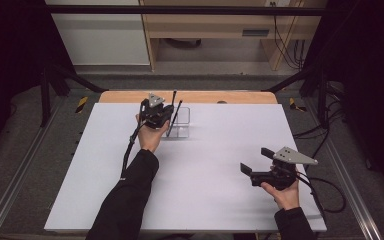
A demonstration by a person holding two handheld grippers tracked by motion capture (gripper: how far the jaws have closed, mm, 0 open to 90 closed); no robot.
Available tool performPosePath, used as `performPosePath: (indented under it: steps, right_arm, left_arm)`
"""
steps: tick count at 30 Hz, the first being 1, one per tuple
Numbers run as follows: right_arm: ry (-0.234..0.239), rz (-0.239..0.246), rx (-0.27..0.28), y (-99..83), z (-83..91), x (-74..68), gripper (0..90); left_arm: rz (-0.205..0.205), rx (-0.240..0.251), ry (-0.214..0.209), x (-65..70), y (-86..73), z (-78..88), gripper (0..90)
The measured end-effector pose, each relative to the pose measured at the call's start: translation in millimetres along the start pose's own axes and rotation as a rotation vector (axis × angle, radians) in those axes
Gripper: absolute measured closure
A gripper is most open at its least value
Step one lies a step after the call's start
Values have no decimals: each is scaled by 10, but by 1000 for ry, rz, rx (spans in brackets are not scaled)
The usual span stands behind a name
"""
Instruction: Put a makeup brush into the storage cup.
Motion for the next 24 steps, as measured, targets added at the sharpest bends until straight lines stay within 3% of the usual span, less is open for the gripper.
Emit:
performPosePath:
  steps: [6,9,16,18,20,24]
  right_arm:
    - [4,8,3,7,1,-9,30]
    - [6,4,3,10,0,-18,30]
    - [9,3,7,14,-5,-26,31]
    - [6,4,8,15,-6,-27,31]
    - [4,8,8,15,-4,-23,31]
    - [4,8,10,17,5,-26,30]
  left_arm:
    - [0,-36,-15,38,-53,49,827]
    - [2,-24,-19,56,-60,121,709]
    - [19,5,-28,54,-84,375,604]
    - [17,9,-42,64,-89,455,574]
    - [-10,10,-42,78,-93,530,543]
    - [-12,28,-85,95,-103,666,479]
Point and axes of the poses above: each handheld gripper's, and its own axes: z roughly backward along the jaws, y roughly out of its top, x roughly to its right, the point moved 1 cm from there along -z, roughly forward along the jaws, and after that the axes turned 3 degrees about -y, right-handed, at the moved point
